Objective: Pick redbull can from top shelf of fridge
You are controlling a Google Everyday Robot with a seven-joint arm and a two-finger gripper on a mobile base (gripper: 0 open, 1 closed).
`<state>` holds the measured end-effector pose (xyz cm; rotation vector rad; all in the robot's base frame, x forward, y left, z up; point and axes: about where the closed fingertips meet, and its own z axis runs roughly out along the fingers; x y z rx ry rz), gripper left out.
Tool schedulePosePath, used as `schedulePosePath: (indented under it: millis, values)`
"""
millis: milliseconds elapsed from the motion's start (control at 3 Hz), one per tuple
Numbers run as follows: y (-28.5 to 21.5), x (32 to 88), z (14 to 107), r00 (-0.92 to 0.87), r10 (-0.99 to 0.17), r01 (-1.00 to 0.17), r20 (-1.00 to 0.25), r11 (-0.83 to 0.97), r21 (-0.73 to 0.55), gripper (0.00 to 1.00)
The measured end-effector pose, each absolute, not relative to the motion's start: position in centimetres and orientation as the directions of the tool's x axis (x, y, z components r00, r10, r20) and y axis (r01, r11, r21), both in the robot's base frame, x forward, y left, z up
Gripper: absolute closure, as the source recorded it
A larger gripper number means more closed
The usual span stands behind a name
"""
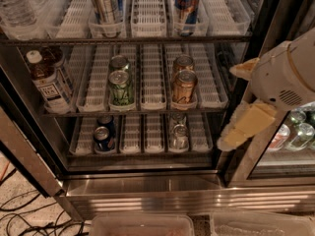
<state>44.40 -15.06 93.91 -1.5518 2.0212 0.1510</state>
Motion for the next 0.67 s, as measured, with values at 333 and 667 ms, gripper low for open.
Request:
schedulePosePath:
  millis: [333,667]
  values:
    - [-12.6,44.8,96.6,-0.102,-0.753,-0.883,-0.65,0.369,-0.289,0.0]
    - [-10.6,44.6,98.5,-0.091,-0.642,-0.853,-0.761,0.445,-0.273,0.0]
